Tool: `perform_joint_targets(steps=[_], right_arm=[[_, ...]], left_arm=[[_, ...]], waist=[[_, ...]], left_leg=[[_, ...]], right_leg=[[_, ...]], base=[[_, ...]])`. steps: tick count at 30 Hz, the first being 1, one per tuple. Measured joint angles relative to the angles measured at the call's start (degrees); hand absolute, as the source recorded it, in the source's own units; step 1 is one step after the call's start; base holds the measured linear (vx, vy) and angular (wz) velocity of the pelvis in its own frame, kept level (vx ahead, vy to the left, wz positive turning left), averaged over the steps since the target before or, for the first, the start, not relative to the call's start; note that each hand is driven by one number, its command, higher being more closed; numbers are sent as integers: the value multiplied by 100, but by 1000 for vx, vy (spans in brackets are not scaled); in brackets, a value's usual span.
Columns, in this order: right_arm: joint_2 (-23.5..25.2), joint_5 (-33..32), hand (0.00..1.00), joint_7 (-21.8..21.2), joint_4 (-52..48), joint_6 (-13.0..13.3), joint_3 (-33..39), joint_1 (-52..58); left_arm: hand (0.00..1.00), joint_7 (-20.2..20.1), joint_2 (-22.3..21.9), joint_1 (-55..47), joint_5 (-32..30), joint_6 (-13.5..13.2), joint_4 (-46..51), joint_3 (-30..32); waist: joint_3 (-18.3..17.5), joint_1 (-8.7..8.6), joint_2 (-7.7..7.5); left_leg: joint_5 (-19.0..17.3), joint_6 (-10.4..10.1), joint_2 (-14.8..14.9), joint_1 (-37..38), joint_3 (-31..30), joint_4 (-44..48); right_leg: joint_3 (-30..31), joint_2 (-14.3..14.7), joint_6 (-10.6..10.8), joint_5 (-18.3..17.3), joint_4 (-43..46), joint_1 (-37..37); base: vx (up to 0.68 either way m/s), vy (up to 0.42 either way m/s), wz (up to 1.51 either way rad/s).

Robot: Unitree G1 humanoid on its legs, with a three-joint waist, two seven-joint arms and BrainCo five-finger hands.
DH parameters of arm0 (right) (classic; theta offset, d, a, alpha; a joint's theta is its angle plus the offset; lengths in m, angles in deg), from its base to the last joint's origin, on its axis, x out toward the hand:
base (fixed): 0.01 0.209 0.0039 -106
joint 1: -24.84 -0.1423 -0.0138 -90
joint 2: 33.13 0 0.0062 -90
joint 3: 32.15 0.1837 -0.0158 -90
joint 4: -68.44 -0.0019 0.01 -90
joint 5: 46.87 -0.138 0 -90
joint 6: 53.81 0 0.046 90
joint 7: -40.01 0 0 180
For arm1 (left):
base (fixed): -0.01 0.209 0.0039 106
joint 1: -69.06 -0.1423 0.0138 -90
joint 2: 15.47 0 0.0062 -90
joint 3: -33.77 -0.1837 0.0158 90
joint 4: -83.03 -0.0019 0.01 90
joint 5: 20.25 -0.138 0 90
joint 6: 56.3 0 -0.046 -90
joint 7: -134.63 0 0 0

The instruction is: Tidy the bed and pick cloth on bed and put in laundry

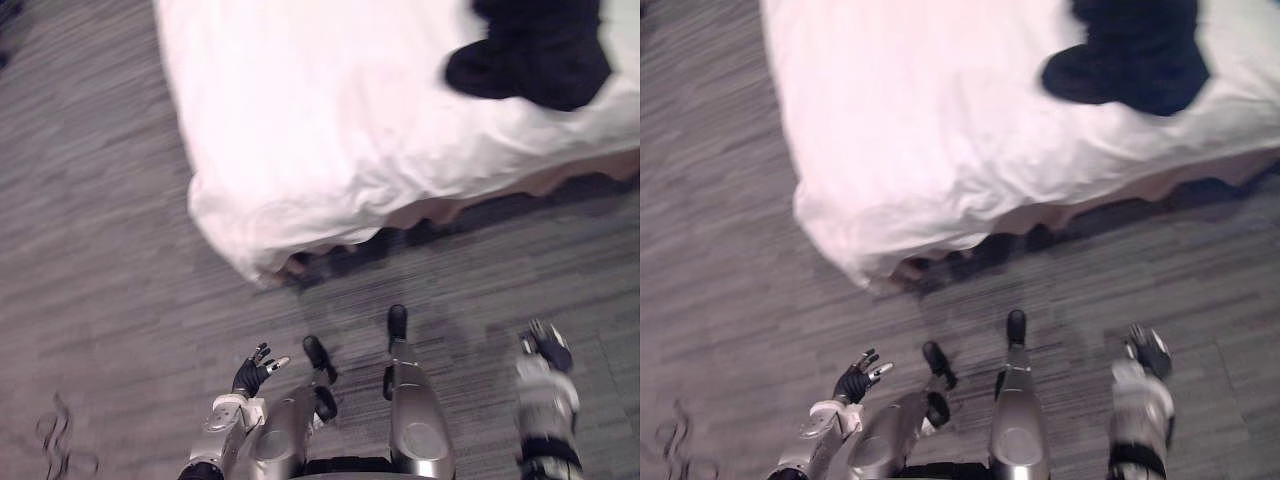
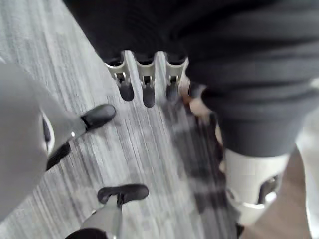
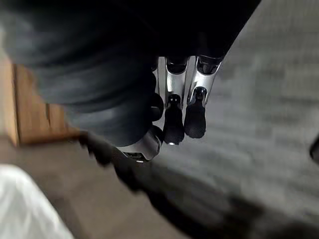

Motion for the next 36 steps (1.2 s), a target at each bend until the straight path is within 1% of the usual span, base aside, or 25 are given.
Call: perform_joint_targets(steps=[2, 4, 7, 8, 9, 10, 11, 12, 14, 16, 18, 19, 21, 22, 23, 24, 25, 26, 28, 29, 31, 32, 33, 34, 36], right_arm=[[222, 216, 0, -313, 246, -154, -273, -59], [299, 467, 0, -597, 412, -319, -515, -50], [326, 868, 0, -934, 387, -360, -1012, -28], [335, 1154, 0, -1016, 362, -285, -1293, -16], [411, 1347, 0, -1062, 295, -243, -1533, 19], [409, 1527, 0, -1161, 280, -131, -1679, -14], [303, 1794, 0, -1205, 349, -31, -1813, -46], [264, 1879, 0, -1212, 381, 19, -1902, -24], [236, 2185, 0, -1166, 329, 73, -2144, 125], [230, 2485, 0, -1111, 277, 114, -2303, 123], [122, 2642, 0, -930, 289, 150, -2399, 121], [114, 2641, 0, -907, 295, 150, -2401, 125], [-57, 2739, 0, -662, 376, 158, -2505, 171], [-71, 2938, 0, -611, 550, 149, -2611, 145], [-78, 2992, 0, -607, 599, 148, -2626, 150], [34, 3090, 0, -601, 705, 159, -2681, 90], [90, 3084, 0, -647, 743, 159, -2697, 10], [67, 3079, 0, -675, 747, 158, -2678, -21], [-59, 3071, 0, -720, 840, 77, -2727, -130], [-172, 3066, 0, -752, 842, 66, -2815, -179], [-245, 3068, 0, -781, 852, 57, -2903, -277], [-255, 3069, 0, -755, 861, 58, -2939, -362], [-260, 3068, 0, -730, 875, 61, -2942, -381], [-262, 3065, 0, -709, 924, 74, -2933, -381], [-201, 3052, 0, -720, 978, 72, -2879, -334]], left_arm=[[0, 95, -5, 60, -206, 168, -211, -4], [0, 259, -150, 191, -399, 286, -484, -28], [0, 398, -375, 207, -551, 575, -918, 42], [0, 403, -423, 167, -539, 686, -967, 266], [0, 504, -424, 97, -505, 753, -946, 579], [0, 666, -416, 12, -420, 705, -906, 797], [0, 775, -359, 3, -418, 683, -889, 961], [0, 805, -335, -21, -405, 592, -863, 1038], [0, 823, -241, -76, -267, 357, -671, 1102], [0, 717, -260, -116, -168, 221, -546, 1136], [0, 681, -305, -111, -69, 183, -506, 1112], [0, 677, -312, -108, -68, 183, -508, 1108], [0, 682, -380, -78, 21, 191, -527, 994], [0, 719, -253, -61, 33, 269, -547, 889], [0, 719, -196, -77, 34, 314, -557, 856], [0, 719, -68, -69, 34, 400, -623, 867], [0, 723, 8, -66, 34, 452, -677, 867], [0, 719, 73, -55, 85, 495, -688, 887], [0, 718, 101, -54, 210, 585, -781, 776], [0, 714, 82, -64, 280, 606, -819, 710], [0, 712, 90, -62, 320, 628, -877, 674], [0, 714, 98, -10, 311, 641, -969, 687], [0, 717, 99, 5, 293, 650, -994, 689], [0, 724, 107, 32, 240, 637, -1048, 704], [0, 728, 164, 62, 22, 535, -1070, 861]], waist=[[-87, 8, -49], [-139, -95, 31], [-362, -122, 129], [-420, -107, 174], [-502, -28, 236], [-579, 63, 321], [-587, 166, 404], [-578, 210, 369], [-605, 363, 83], [-613, 382, -22], [-629, 353, 24], [-633, 342, 34], [-710, 310, 165], [-773, 341, 26], [-851, 342, -82], [-924, 348, -314], [-881, 344, -412], [-827, 340, -439], [-657, 317, -322], [-586, 336, -201], [-571, 360, -177], [-540, 414, -138], [-534, 423, -131], [-537, 426, -155], [-401, 431, -319]], left_leg=[[-114, -157, 227, 351, 683, 288], [-109, -161, 363, 613, 985, 553], [-21, -13, 888, 762, 904, 1877], [223, 554, 1226, 584, 368, 2839], [1143, 1356, 1428, 8, -919, 4021], [407, 641, 1175, -810, -2295, 5162], [-278, 417, 871, -1370, -2990, 5793], [-474, 451, 755, -1502, -3118, 5823], [-815, 461, 366, -1985, -3296, 4926], [-784, 440, 59, -2302, -3482, 3635], [-360, 326, -194, -2538, -3552, 2087], [-297, 306, -206, -2554, -3542, 1912], [147, 12, -170, -2558, -3539, 974], [381, 189, -392, -2570, -3481, 1408], [380, 251, -497, -2568, -3420, 1504], [300, 391, -707, -2532, -3260, 1638], [163, 598, -772, -2447, -3193, 1771], [12, 761, -809, -2324, -3161, 1874], [-276, 791, -678, -1768, -3089, 1976], [-376, 815, -564, -1443, -3040, 1896], [-539, 738, -453, -1125, -3020, 1715], [-673, 669, -336, -970, -3026, 1589], [-731, 605, -308, -919, -3033, 1529], [-818, 527, -315, -850, -3084, 1460], [-1142, 329, -423, -632, -3296, 1584]], right_leg=[[-507, -89, -60, -135, 370, 2], [-169, 81, -103, -370, 706, -91], [391, 424, -228, -681, 958, -115], [764, 681, -297, -765, 932, -42], [1266, 1022, -396, -765, 734, 103], [1922, 1358, -478, -758, 600, 143], [2492, 1583, -549, -720, 514, 360], [2686, 1640, -544, -716, 470, 524], [3419, 1640, -497, -747, 182, 1067], [3852, 1545, -467, -950, 188, 1147], [4149, 1394, -359, -1225, 288, 1192], [4163, 1382, -330, -1264, 298, 1212], [4301, 1364, -177, -1784, 568, 1338], [4359, 1116, -94, -2217, 879, 1402], [4332, 987, -25, -2347, 1028, 1387], [4011, 720, 560, -2459, 2253, 1005], [3585, 530, 801, -2236, 3156, 632], [3239, 358, 798, -1956, 3918, 312], [2603, 238, 595, -2080, 4612, -22], [2206, 223, 600, -2195, 4304, -88], [1724, 215, 646, -2185, 3323, -242], [1493, 299, 721, -1766, 1855, -428], [1499, 334, 768, -1405, 1143, -489], [1677, 341, 941, -755, 12, -569], [2279, 71, 1310, -210, -514, -696]], base=[[220, -56, -173], [209, -87, -122], [203, -125, -139], [276, -166, -204], [366, -119, -301], [403, -5, -345], [379, 164, -284], [372, 183, -222], [313, 166, -158], [253, 222, -111], [312, 308, -65], [345, 306, -30], [462, 375, -24], [464, 361, -21], [505, 331, -33], [492, 270, -39], [488, 256, -41], [449, 219, -30], [449, 164, -21], [299, 84, -17], [324, 33, -23], [429, 3, -19], [448, -50, 0], [323, -66, 23], [471, -196, 63]])
